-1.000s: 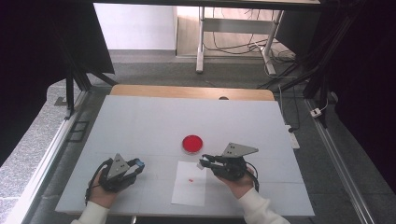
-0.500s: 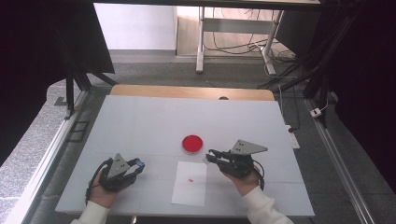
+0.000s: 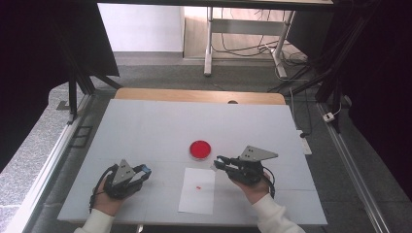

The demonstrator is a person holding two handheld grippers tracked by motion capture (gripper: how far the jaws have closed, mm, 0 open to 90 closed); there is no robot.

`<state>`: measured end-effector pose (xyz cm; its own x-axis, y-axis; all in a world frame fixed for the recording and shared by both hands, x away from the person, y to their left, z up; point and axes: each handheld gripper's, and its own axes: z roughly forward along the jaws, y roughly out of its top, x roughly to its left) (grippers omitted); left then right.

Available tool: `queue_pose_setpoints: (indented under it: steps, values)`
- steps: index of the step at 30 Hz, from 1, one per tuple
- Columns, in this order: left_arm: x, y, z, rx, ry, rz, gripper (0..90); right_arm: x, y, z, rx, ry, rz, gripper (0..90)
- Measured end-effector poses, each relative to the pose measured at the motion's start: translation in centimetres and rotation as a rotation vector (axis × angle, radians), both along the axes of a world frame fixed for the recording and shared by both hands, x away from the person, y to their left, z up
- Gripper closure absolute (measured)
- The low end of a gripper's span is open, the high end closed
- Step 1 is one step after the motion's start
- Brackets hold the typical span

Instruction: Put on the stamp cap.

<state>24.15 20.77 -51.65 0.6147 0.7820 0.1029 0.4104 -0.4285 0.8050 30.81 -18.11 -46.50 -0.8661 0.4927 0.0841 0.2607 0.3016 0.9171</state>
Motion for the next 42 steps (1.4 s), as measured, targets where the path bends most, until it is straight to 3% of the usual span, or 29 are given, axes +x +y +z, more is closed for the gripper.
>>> queue_pose_setpoints:
  steps: [19,42]
  values:
    - [0.2,-1.5,0.7,0.001,-0.015,-0.044,64.3,0.0,0.2,-0.1,0.000,-0.002,-0.002,75.4]
    - [1.0,-4.9,1.2,0.026,-0.023,-0.133,64.3,0.0,0.2,0.1,0.000,-0.008,-0.007,75.4]
